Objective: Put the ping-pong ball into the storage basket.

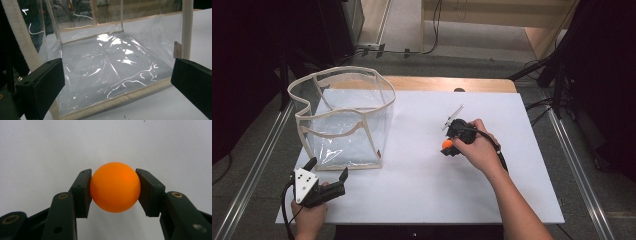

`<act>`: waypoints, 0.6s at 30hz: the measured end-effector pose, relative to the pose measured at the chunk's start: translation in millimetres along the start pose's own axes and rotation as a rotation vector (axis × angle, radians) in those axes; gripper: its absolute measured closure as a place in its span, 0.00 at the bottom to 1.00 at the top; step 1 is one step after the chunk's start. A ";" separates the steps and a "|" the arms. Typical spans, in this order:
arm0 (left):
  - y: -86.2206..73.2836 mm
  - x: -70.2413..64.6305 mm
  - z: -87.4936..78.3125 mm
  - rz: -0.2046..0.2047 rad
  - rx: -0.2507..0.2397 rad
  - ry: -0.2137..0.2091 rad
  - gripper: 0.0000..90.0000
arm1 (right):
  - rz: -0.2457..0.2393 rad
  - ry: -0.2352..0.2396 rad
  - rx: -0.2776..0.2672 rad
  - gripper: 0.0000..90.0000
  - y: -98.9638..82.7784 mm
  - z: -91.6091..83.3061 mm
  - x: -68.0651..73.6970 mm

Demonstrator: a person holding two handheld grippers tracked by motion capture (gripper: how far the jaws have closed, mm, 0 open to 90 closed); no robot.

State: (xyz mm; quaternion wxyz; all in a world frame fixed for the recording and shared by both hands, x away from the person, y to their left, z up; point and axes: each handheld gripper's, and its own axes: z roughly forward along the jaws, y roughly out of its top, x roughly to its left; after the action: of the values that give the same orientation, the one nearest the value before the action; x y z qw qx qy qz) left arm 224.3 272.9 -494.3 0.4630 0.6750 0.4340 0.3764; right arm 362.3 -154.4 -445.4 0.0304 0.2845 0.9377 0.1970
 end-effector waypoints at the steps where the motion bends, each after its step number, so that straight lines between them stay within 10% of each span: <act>1: 0.0 -0.1 0.0 0.000 0.000 0.000 0.00 | -0.006 -0.004 0.000 0.52 1.5 -0.2 0.4; 18: 0.0 0.1 0.2 -0.002 -0.002 -0.002 0.00 | -0.045 0.010 0.002 0.52 24.4 -0.3 8.9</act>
State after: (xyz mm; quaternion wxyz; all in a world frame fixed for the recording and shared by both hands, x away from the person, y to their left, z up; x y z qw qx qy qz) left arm 224.5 272.9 -494.3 0.4643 0.6744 0.4340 0.3757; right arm 367.5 -131.2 -435.1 0.0299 0.2626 0.9442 0.1967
